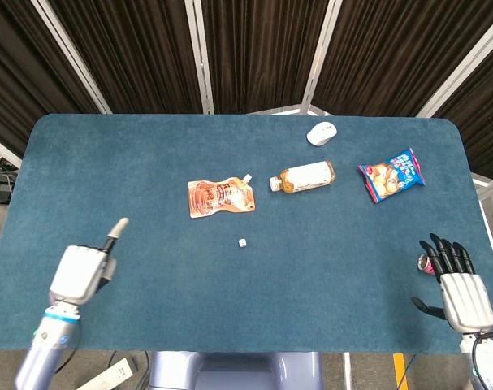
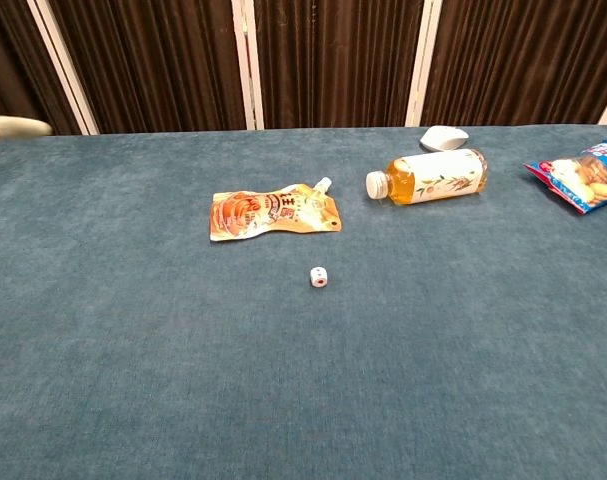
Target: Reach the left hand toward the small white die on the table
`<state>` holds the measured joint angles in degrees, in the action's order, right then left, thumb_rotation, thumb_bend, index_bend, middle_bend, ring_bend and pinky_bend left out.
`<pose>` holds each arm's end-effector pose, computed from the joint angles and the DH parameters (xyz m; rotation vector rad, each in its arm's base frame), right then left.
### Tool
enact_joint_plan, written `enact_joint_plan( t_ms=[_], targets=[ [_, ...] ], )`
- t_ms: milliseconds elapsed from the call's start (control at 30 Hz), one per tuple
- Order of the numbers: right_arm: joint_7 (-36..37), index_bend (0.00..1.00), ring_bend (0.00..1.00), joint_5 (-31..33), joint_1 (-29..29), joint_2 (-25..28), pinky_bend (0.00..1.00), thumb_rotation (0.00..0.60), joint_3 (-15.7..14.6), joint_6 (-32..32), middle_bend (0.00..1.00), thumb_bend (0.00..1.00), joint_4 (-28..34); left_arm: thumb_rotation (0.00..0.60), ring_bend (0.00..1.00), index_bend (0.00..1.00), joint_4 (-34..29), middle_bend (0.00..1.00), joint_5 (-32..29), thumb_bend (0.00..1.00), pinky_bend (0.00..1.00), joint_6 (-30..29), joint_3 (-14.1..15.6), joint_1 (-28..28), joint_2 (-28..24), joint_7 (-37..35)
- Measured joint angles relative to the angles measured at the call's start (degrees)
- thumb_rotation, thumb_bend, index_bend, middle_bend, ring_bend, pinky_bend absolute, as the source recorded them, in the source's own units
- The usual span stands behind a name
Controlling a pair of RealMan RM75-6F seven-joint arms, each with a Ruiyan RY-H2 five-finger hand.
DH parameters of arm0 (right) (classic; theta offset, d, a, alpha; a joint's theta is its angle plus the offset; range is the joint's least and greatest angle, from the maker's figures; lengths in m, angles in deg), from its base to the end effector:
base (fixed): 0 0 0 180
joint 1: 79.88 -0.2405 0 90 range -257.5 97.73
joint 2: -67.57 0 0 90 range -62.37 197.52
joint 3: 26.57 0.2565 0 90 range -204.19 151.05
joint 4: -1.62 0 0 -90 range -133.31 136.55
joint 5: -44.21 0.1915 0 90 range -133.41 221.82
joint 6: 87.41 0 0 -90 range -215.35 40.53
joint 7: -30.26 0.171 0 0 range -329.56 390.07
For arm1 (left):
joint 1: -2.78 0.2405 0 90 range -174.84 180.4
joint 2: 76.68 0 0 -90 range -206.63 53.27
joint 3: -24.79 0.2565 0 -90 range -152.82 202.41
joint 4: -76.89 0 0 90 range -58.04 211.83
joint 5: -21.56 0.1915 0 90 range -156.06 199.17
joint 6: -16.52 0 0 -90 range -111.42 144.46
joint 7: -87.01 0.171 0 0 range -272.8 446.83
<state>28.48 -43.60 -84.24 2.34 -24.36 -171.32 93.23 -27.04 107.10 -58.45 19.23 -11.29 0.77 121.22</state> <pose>-0.3041 -0.2016 0.1639 1.4336 -0.9001 0.8791 -0.2009 0.2425 0.0768 -1.6767 -0.7167 -0.8689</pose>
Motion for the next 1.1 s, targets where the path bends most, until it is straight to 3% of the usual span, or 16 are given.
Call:
enact_joint_plan(
  t_ms=[300,533,833,1100],
  targets=[
    [4.27,0.06,0.00,2.51,-0.44,1.17,0.00,0.600,0.98,1.65,0.00,0.00,-0.56,0.600,0.87,0.00,-3.12,0.83,-15.84,0.67,0.83,8.37,-4.34,-8.38,7.97,15.01],
    [8.36,0.06,0.00,5.00,-0.60,2.09,0.00,0.600,1.85,2.98,0.00,0.01,-1.48,0.600,0.87,0.00,-0.43,0.83,-31.94,0.67,0.83,11.91,-7.74,-18.94,18.91,27.15],
    [11.35,0.06,0.00,5.93,-0.22,2.64,0.00,0.600,2.07,3.49,0.00,0.00,-2.91,0.600,0.87,0.00,8.93,0.83,-42.41,0.67,0.83,12.81,-10.14,-29.91,31.57,31.86],
    [12.92,0.06,0.00,6.30,0.00,2.80,0.00,0.600,2.11,3.72,0.00,0.01,-3.87,0.600,0.87,0.00,13.33,0.83,-46.28,0.67,0.83,11.03,-10.00,-34.06,35.67,33.02]
  ],
)
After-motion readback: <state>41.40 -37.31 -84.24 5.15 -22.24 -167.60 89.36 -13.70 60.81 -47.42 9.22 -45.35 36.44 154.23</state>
